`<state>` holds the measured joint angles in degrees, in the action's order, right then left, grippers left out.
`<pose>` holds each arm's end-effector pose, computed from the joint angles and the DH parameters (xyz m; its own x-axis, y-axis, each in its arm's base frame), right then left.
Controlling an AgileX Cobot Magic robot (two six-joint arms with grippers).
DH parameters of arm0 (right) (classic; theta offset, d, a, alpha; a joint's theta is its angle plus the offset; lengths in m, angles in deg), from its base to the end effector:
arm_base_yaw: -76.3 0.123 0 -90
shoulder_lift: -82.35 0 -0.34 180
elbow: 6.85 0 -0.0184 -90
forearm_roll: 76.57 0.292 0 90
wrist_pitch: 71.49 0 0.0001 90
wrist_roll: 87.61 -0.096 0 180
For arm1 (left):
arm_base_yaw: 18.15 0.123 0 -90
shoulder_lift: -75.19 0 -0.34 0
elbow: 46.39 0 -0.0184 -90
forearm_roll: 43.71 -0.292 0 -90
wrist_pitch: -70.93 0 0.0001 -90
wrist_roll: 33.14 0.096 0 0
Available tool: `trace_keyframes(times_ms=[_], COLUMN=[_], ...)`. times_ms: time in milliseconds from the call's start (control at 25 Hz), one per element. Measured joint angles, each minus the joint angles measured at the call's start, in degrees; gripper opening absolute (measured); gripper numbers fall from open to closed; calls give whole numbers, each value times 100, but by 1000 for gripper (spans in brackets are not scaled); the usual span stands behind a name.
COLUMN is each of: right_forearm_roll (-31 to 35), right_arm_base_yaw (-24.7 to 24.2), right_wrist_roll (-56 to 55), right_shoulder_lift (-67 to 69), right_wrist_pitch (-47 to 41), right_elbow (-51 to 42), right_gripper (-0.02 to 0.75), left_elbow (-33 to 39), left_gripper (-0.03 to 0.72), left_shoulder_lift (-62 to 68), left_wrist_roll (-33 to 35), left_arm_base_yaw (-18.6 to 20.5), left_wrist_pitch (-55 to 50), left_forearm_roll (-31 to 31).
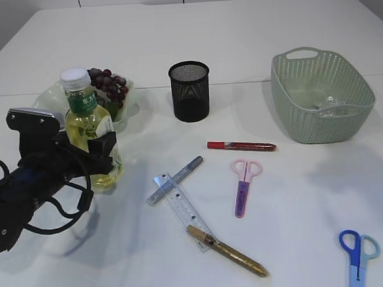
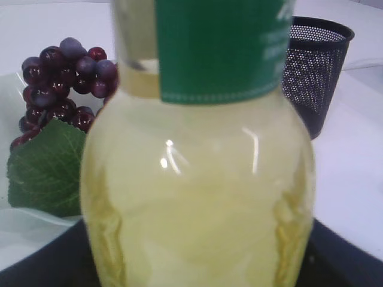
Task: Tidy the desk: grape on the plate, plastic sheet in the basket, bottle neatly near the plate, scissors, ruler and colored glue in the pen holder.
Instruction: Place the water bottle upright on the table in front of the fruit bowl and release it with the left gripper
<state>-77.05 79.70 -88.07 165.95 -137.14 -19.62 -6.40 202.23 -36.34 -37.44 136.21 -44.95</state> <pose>0.2834 0.0161 0.3554 -0.9497 -0.0518 -0.3087 -0.0526 0.9986 -0.0058 0.3601 -0.1280 0.0943 -0.2084 0.0234 -0.9778 0.3391 0.9394 -0.0498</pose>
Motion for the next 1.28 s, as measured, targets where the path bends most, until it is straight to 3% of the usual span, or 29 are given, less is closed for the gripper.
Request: trace_keyframes(times_ms=[160,280,840,1080,1280], right_forearm_roll=[0,0,0,0,0], right_arm_base_yaw=[0,0,0,0,0], right_wrist_roll=[0,0,0,0,0], right_shoulder_lift=[0,0,0,0,0], right_wrist_pitch=[0,0,0,0,0], right_elbow=[0,0,0,0,0], right_gripper=[542,542,542,542,542], left_elbow=[0,0,0,11,23], left_gripper=[618,653,627,596,543], left_shoulder_lift=[-186,-491,-1928,-3060,-4009], left_wrist_roll=[-50,-133,-216,-225,-225], left_arm_base_yaw=[0,0,0,0,0], left_wrist_pitch=[-109,5,-49,-1224,-3267], left_forearm_roll=[-23,-44,-209,-188,-188])
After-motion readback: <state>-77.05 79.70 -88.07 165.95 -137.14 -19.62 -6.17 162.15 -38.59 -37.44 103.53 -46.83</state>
